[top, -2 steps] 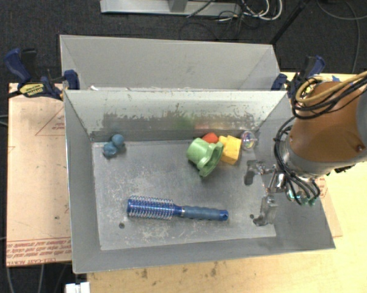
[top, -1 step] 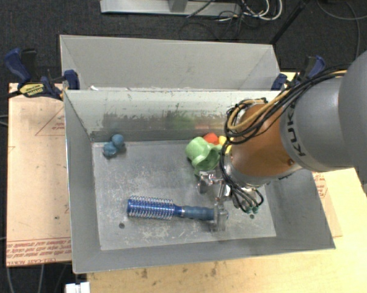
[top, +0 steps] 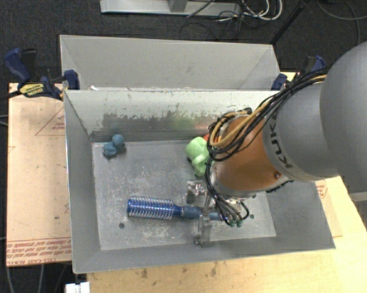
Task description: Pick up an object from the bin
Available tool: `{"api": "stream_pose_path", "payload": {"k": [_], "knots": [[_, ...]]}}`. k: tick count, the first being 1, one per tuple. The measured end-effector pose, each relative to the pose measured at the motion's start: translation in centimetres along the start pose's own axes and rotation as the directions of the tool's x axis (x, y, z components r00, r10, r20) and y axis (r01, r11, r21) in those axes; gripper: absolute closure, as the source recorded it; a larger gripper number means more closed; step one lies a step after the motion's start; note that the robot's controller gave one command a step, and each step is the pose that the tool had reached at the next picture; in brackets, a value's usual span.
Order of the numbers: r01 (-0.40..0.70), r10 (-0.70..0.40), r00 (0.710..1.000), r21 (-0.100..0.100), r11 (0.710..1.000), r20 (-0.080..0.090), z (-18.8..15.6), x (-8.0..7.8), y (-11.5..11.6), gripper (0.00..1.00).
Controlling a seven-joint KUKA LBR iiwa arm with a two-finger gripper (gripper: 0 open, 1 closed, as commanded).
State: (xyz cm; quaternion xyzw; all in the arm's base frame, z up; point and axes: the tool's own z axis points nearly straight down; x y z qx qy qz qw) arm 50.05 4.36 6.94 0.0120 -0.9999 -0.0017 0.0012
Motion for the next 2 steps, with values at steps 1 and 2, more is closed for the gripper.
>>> {"api": "stream_pose_path", "payload": {"k": [1,2], "knots": [[-0.002,0.002,1.000,0.003,1.000,0.003,-0.1,-0.2,-0.3,1.00],[0.001,-0.001,1.000,0.004,1.000,0.013,-18.0,-1.8,-4.1,1.00]]}}
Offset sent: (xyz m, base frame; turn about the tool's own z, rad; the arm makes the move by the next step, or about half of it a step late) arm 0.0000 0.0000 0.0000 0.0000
